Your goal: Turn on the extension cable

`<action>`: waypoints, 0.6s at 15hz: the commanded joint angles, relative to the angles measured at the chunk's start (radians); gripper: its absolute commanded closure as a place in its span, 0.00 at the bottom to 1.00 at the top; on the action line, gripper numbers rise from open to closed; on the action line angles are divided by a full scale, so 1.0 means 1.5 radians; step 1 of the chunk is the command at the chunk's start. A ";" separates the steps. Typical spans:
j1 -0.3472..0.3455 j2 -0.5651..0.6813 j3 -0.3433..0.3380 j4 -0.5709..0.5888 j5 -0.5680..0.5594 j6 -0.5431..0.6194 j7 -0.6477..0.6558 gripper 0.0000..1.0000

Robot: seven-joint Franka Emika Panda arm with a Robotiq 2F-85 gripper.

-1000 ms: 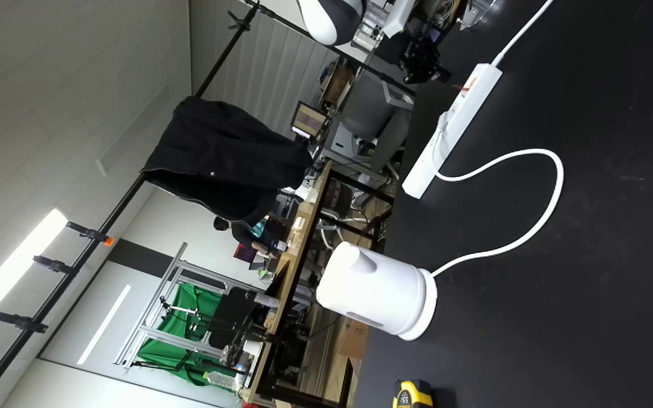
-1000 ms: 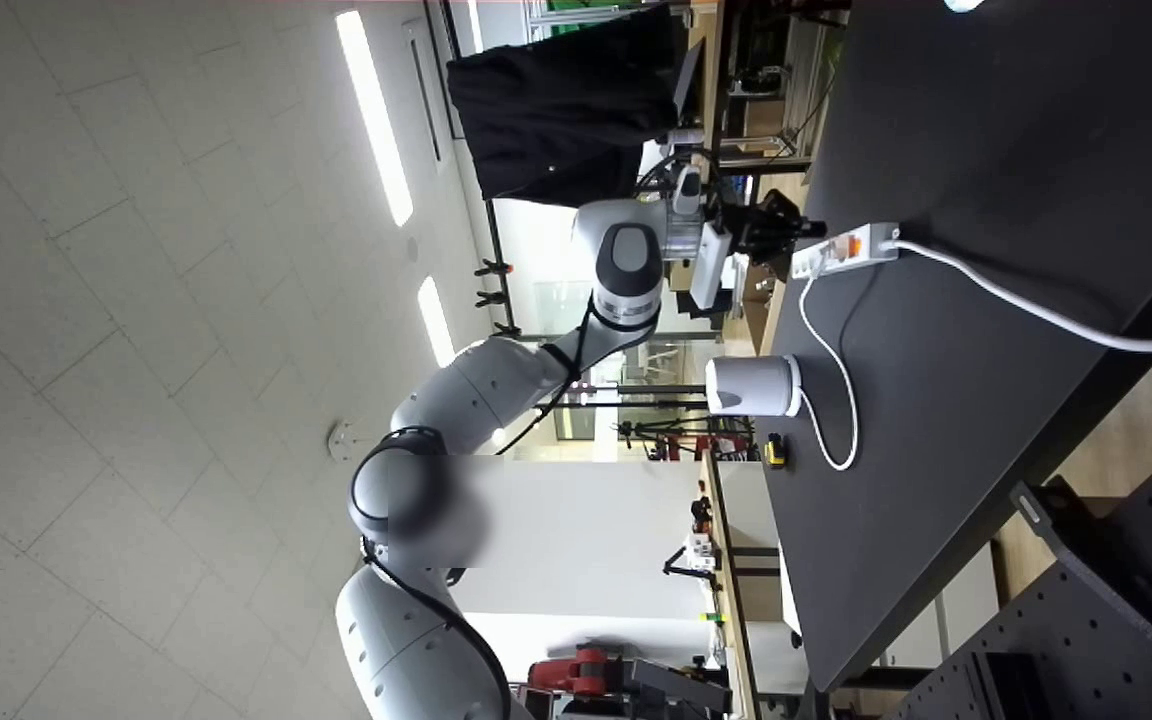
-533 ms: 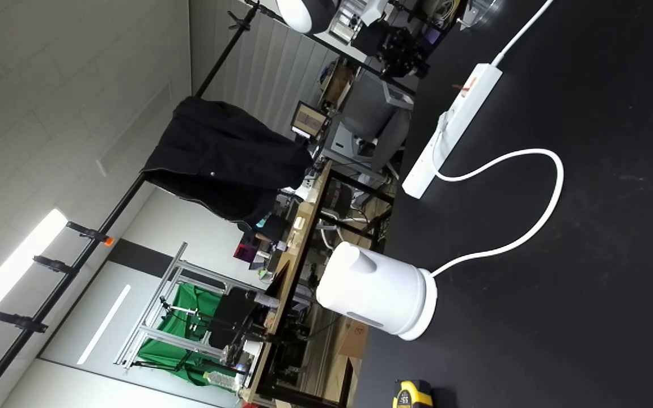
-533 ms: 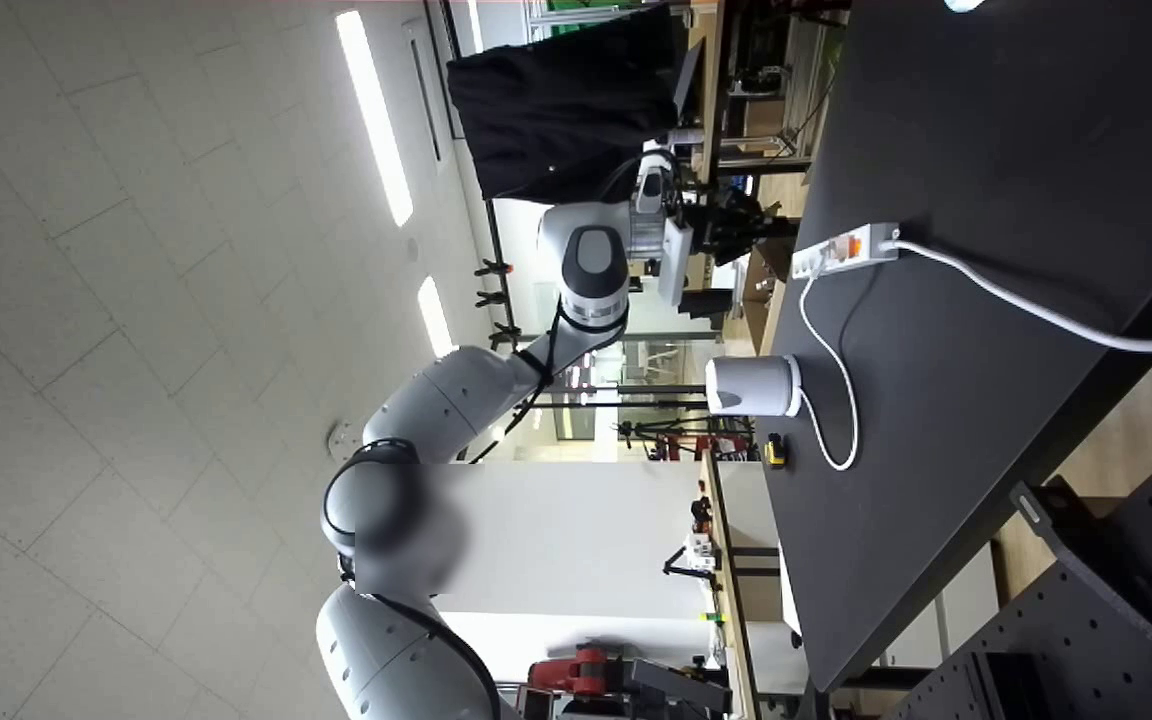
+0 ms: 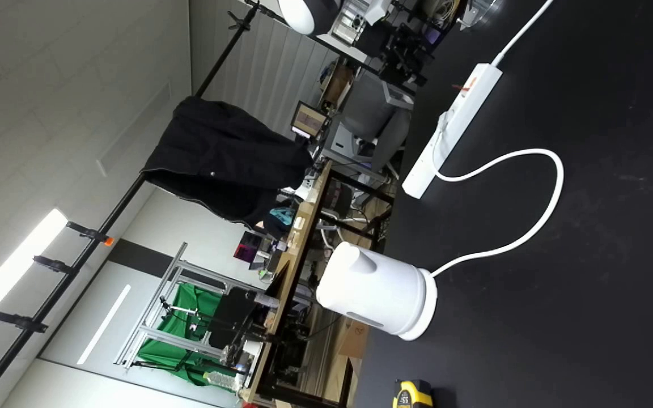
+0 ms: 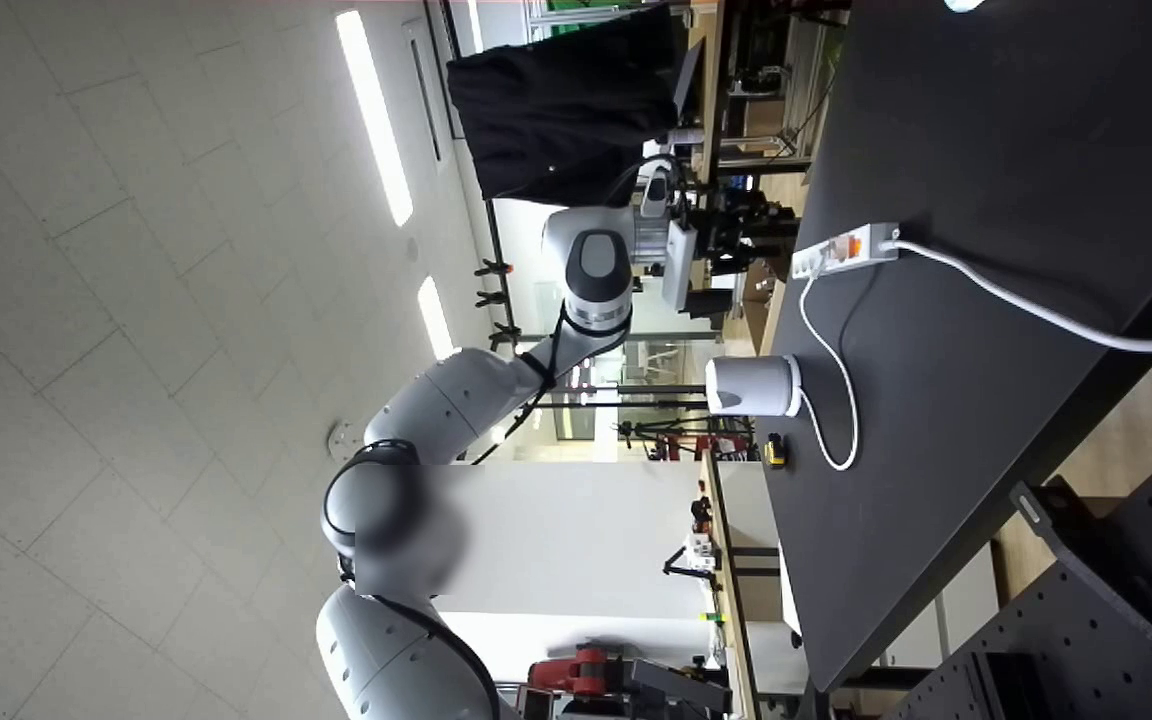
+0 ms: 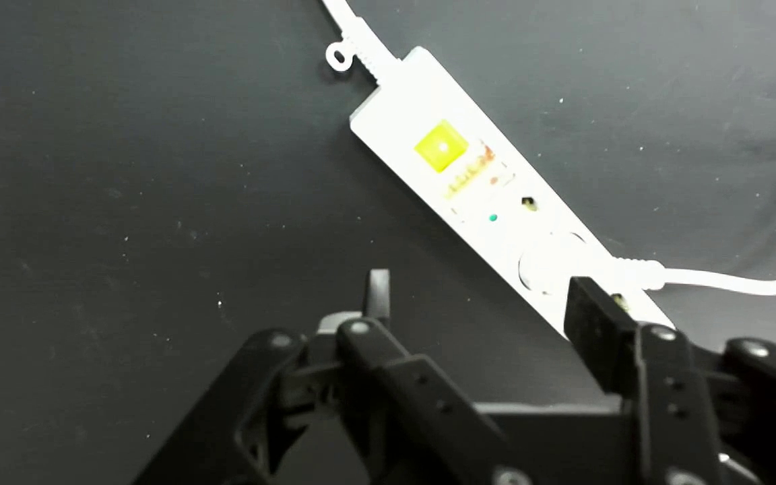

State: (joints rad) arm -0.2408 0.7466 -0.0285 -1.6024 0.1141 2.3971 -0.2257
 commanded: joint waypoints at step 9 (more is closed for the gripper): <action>-0.002 -0.052 0.000 -0.030 -0.015 -0.001 -0.015 0.00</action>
State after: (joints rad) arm -0.2410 0.6682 -0.0314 -1.6495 0.0945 2.3972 -0.2496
